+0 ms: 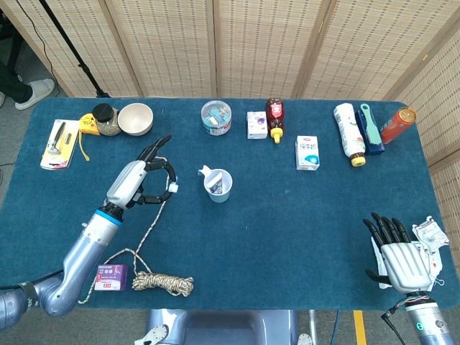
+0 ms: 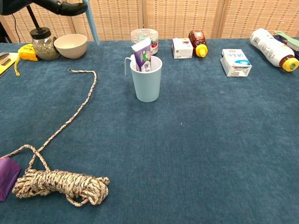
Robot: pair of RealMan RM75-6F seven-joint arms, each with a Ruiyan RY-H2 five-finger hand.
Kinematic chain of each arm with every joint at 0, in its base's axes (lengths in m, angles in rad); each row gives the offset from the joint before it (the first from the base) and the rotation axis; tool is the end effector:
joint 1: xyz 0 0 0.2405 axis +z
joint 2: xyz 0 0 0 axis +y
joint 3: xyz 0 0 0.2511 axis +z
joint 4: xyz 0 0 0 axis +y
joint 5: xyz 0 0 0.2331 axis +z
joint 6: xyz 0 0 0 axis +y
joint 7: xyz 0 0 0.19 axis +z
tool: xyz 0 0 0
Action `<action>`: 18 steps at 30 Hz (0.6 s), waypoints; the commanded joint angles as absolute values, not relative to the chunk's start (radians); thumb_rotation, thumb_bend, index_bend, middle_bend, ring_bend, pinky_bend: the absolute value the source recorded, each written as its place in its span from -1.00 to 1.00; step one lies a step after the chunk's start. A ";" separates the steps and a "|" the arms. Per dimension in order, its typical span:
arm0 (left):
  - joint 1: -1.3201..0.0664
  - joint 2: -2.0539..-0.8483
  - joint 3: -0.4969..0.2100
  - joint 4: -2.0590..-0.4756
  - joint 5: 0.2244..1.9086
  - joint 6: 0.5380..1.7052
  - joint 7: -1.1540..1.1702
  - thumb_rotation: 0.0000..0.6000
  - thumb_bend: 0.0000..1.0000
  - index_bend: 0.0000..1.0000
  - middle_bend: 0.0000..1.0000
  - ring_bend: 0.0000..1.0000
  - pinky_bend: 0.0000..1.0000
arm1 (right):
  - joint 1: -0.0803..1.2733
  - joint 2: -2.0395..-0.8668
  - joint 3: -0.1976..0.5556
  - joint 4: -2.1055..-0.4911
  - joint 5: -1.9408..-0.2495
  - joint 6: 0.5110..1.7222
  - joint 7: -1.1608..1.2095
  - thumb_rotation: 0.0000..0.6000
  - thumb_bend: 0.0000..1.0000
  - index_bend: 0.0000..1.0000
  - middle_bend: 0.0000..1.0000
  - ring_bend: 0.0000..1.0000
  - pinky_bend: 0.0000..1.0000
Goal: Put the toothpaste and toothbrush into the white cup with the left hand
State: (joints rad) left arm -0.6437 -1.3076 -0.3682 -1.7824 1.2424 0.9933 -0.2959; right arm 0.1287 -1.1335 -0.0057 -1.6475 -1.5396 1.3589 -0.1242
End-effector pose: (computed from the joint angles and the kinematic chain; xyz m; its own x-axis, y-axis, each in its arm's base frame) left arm -0.0750 0.3850 0.0465 -0.2266 0.3263 0.9177 0.8877 -0.3186 0.3325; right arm -0.3033 -0.2249 0.0924 0.4758 -0.1583 0.8652 -0.8793 -0.1091 0.4636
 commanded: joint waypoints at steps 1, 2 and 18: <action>-0.683 -1.324 -0.395 -1.751 1.216 0.949 -0.353 1.00 -0.19 0.15 -1.00 -1.00 -1.00 | 0.131 -1.134 -0.004 -1.645 -1.534 1.354 -0.122 1.00 -1.00 -1.00 -1.00 -1.00 -1.00; -0.697 -1.335 -0.400 -1.735 1.208 0.938 -0.361 1.00 -0.19 0.15 -1.00 -1.00 -1.00 | 0.132 -1.135 -0.003 -1.643 -1.531 1.353 -0.122 1.00 -1.00 -1.00 -1.00 -1.00 -1.00; -0.814 -1.496 -0.406 -1.557 1.173 0.864 -0.455 1.00 -0.19 0.14 -1.00 -1.00 -1.00 | 0.141 -1.138 0.006 -1.628 -1.504 1.333 -0.105 1.00 -1.00 -1.00 -1.00 -1.00 -1.00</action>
State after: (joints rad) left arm -0.7992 -1.4745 -0.4046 -1.5809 1.1674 0.8712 -0.4347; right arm 0.1402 -1.1378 0.0051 -1.6291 -1.5057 1.3341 -0.1061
